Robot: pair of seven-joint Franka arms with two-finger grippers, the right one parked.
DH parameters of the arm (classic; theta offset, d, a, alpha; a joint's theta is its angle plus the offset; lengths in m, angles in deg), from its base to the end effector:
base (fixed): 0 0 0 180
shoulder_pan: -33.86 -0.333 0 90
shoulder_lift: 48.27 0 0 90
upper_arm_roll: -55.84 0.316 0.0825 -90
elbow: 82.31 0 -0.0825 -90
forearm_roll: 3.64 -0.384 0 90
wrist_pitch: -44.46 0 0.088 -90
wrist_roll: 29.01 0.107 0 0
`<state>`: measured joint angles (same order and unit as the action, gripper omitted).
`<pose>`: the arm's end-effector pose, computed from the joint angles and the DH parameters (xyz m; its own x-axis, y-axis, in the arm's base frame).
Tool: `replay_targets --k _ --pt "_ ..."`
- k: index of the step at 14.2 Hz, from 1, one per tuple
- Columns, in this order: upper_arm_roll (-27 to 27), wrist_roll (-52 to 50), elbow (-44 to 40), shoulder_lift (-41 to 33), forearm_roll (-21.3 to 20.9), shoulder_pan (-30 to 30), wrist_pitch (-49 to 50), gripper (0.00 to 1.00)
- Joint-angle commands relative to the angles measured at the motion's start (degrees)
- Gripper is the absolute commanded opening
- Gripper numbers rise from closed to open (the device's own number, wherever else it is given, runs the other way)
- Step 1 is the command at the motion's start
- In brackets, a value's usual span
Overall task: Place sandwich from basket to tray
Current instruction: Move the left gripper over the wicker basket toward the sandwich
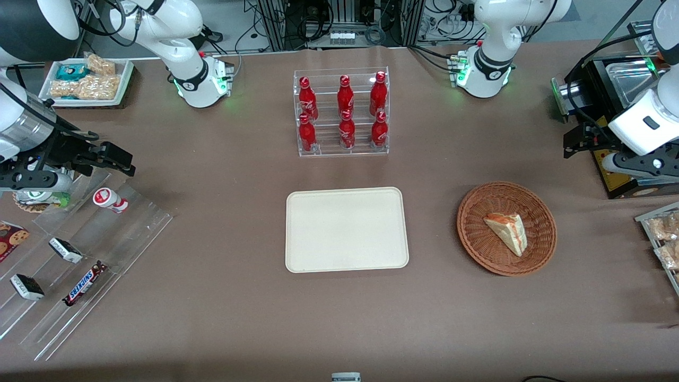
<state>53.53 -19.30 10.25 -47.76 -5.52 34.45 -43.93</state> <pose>0.5516 -0.0243 0.5963 0.9724 -0.2172 -0.0859 -0.2195 -0.9755 -0.0182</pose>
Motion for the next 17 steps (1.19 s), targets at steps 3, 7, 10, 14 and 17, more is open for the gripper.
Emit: replay_targets --k 3,7,10,14,17 --pt "0.02 -0.39 -1.42 0.72 -0.76 0.37 0.94 1.0" --pt "0.02 -0.48 -1.24 0.8 -0.84 0.37 1.47 1.0" --pt "0.02 -0.57 -0.11 1.51 -0.93 0.46 1.3 1.0" --pt "0.11 -0.57 3.58 4.58 -1.11 0.37 -2.73 1.0" --pt "0.11 -3.81 10.24 6.43 -2.33 0.28 -10.53 1.0"
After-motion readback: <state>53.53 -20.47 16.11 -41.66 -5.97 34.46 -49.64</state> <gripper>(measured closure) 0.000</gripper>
